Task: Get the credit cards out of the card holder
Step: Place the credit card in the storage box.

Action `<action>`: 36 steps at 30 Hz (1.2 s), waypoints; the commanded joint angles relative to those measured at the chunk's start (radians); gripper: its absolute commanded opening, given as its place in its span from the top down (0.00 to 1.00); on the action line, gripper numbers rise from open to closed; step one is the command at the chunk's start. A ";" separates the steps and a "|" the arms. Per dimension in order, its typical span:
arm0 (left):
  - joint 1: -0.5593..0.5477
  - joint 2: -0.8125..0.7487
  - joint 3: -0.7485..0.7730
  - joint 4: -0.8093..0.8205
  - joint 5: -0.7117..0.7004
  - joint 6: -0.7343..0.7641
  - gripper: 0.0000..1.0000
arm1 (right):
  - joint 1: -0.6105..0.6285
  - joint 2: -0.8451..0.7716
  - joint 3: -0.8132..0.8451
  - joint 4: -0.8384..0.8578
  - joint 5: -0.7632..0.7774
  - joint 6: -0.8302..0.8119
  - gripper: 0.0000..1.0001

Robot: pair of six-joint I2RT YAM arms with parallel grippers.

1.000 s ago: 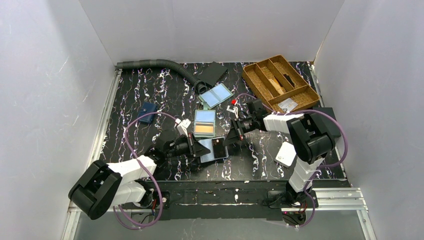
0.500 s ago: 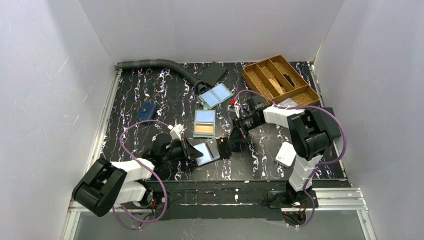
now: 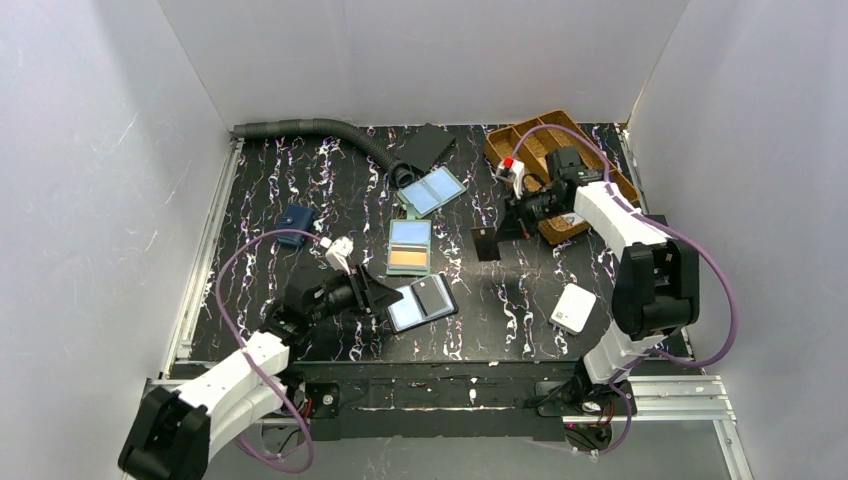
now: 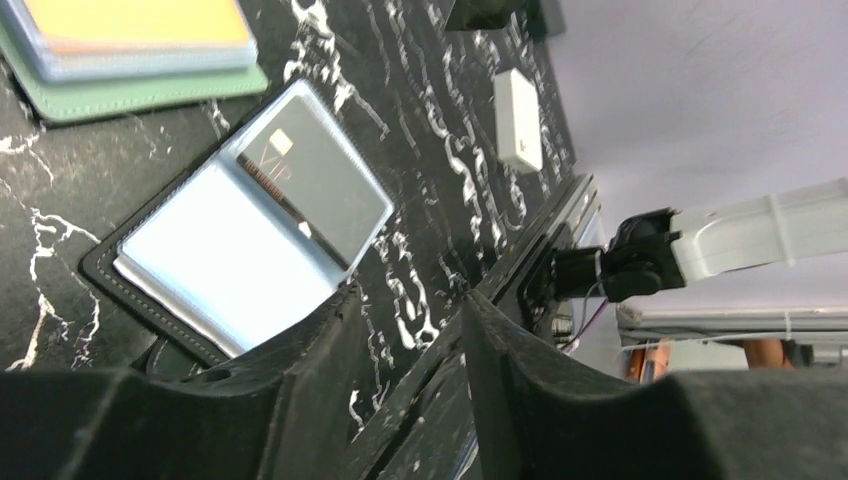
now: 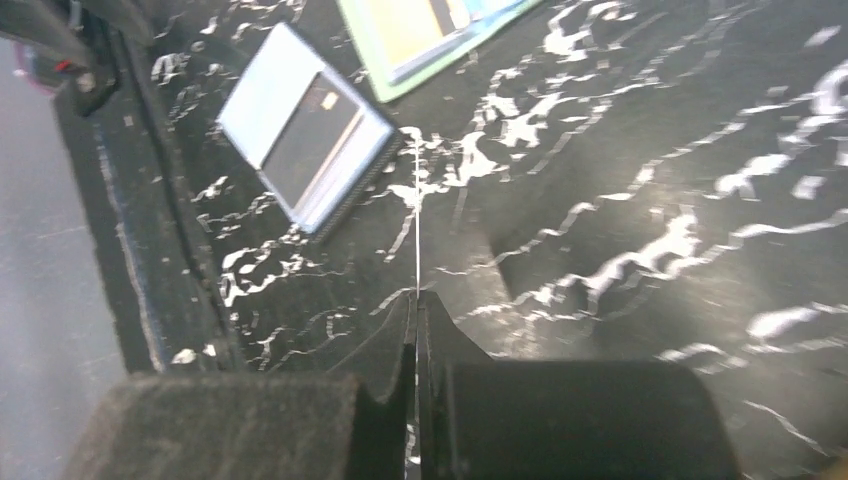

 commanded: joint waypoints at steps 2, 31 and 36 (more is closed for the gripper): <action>0.021 -0.193 0.064 -0.244 -0.069 0.100 0.49 | -0.098 -0.002 0.210 -0.134 0.125 -0.087 0.99; 0.027 -0.376 0.373 -0.857 -0.221 0.288 0.04 | -0.275 0.469 1.058 -0.112 0.749 -0.110 0.99; 0.027 -0.389 0.360 -0.857 -0.228 0.280 0.02 | -0.298 0.516 1.081 -0.120 0.742 -0.132 0.99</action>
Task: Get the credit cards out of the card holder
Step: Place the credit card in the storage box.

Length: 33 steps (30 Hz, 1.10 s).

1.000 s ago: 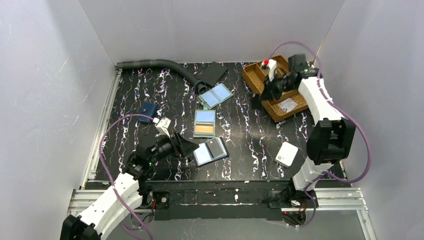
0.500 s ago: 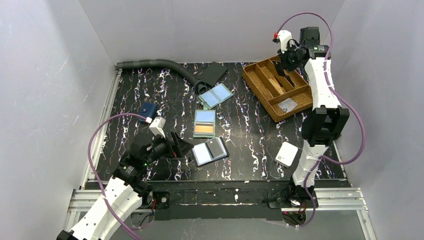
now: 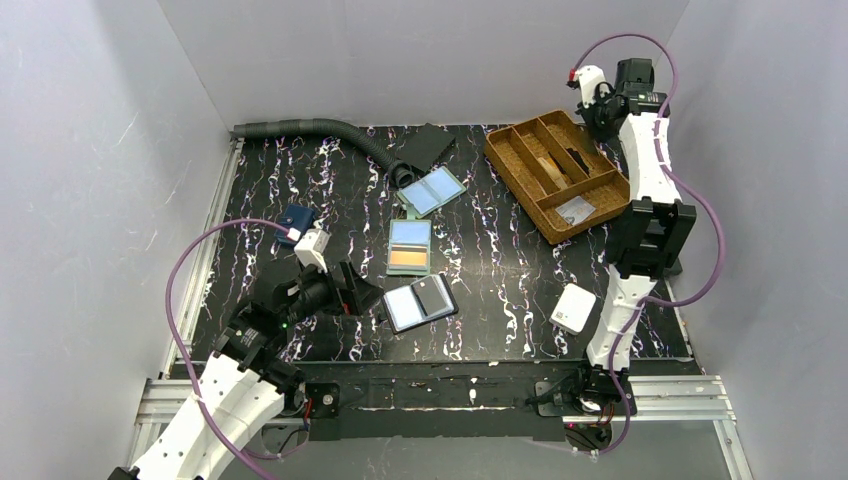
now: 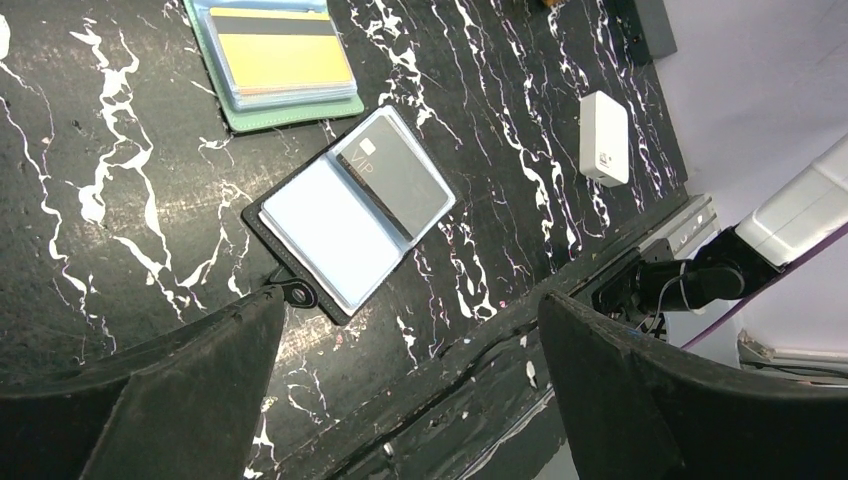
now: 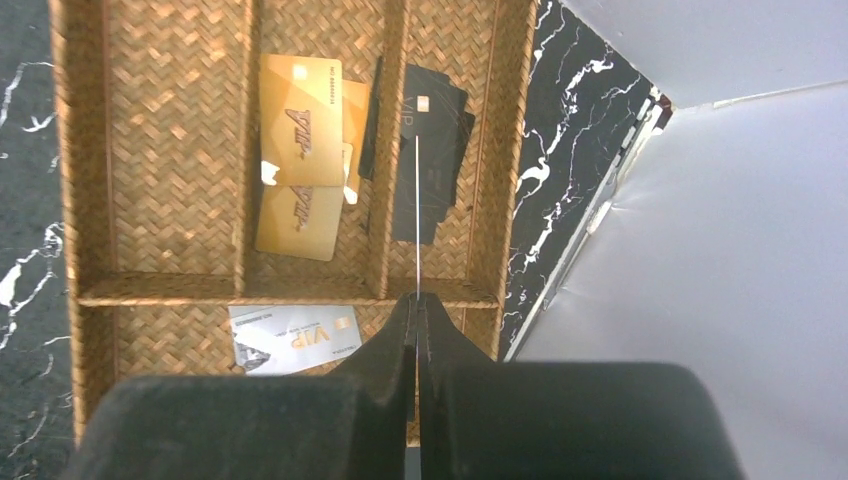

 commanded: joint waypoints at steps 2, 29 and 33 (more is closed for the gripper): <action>0.006 -0.010 0.011 -0.033 -0.003 0.020 0.02 | -0.023 0.047 0.078 0.019 -0.006 -0.038 0.99; 0.006 -0.009 -0.007 -0.018 -0.016 0.013 0.02 | -0.047 0.190 0.134 0.019 -0.015 -0.085 0.99; 0.006 -0.007 -0.007 -0.018 -0.014 0.013 0.02 | -0.047 0.210 0.142 0.027 -0.022 -0.080 0.99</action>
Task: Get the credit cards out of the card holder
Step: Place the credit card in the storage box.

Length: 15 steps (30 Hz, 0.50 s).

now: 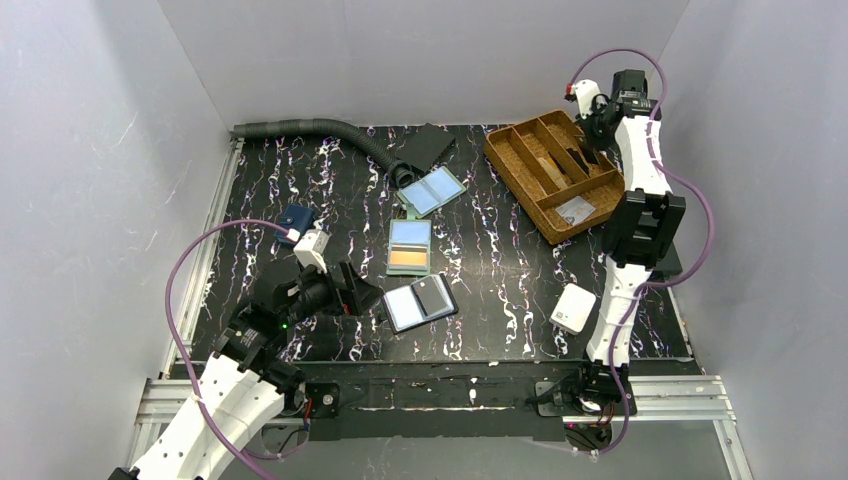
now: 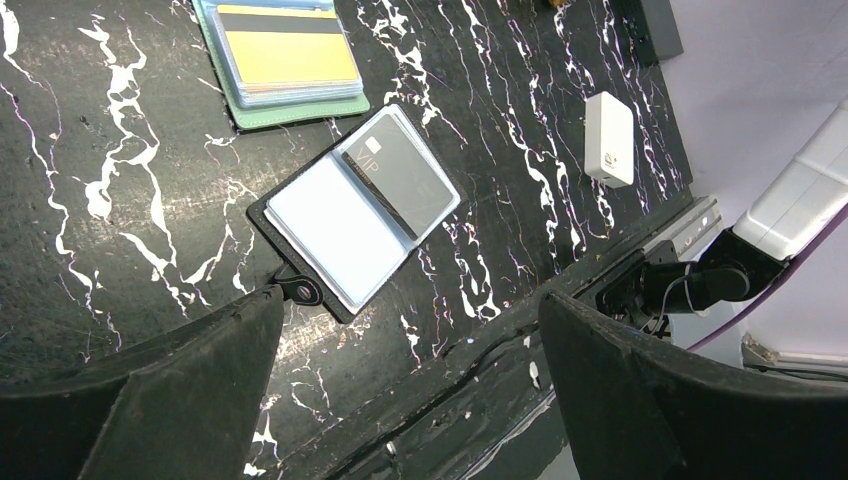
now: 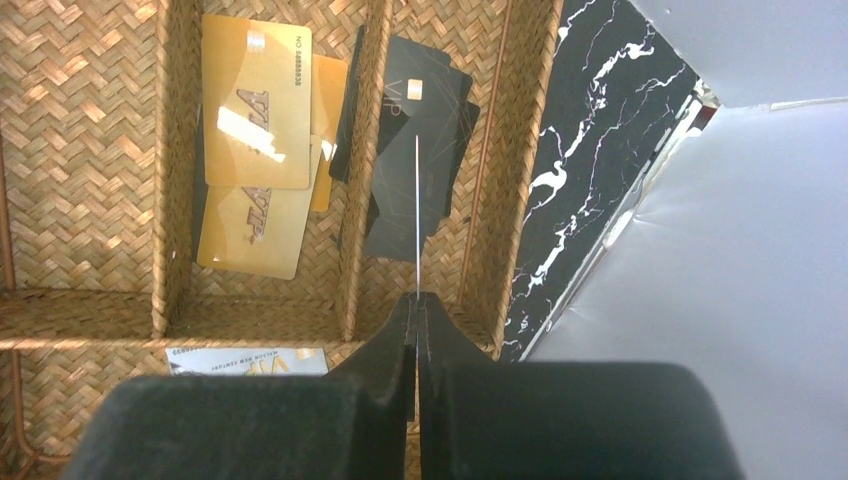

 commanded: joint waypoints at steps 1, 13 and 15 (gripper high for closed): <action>0.006 -0.005 -0.005 -0.003 -0.005 0.013 0.02 | -0.006 0.045 0.058 0.032 -0.020 -0.004 0.99; 0.005 0.002 -0.006 -0.001 -0.008 0.013 0.02 | -0.016 0.086 0.069 0.041 -0.043 0.018 0.99; 0.006 0.005 -0.007 0.001 -0.008 0.013 0.02 | -0.018 0.094 0.067 0.038 -0.049 0.022 0.99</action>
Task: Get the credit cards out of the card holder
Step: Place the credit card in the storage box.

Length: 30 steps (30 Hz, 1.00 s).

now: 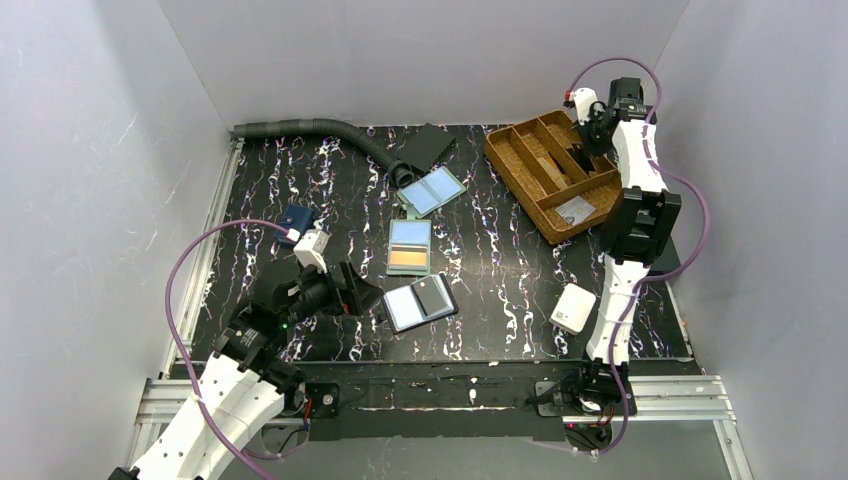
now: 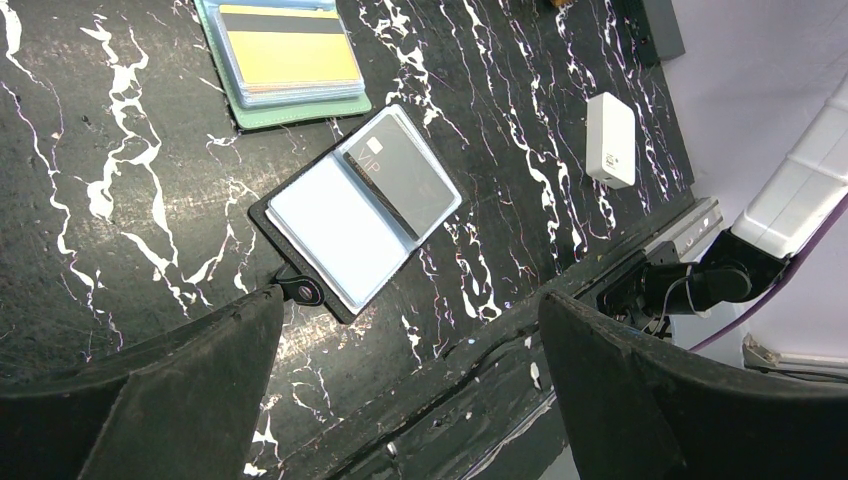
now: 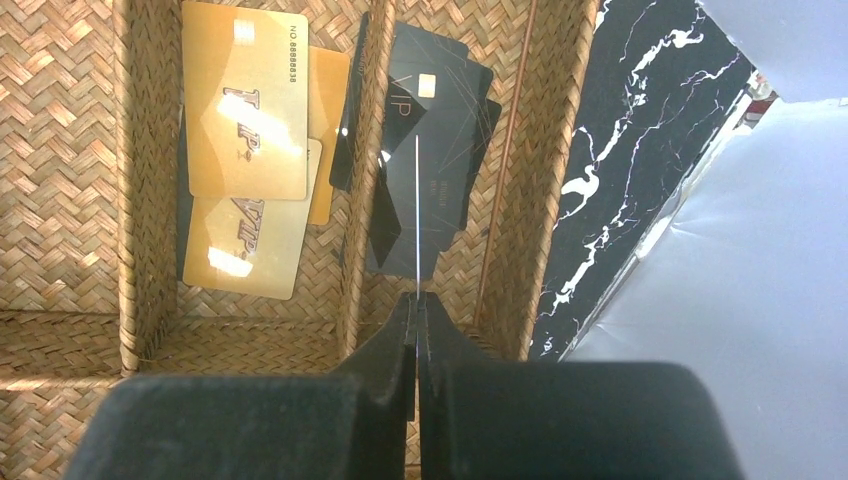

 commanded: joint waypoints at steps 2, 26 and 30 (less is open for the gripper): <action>0.005 0.006 -0.007 0.001 -0.004 0.013 0.02 | -0.014 0.029 0.046 0.020 -0.042 0.019 0.99; 0.006 0.029 0.000 -0.002 -0.008 0.011 0.02 | -0.026 0.105 0.081 0.105 -0.015 0.064 0.83; 0.006 0.034 -0.012 0.013 -0.004 -0.001 0.02 | -0.029 0.131 0.090 0.140 0.046 0.072 0.79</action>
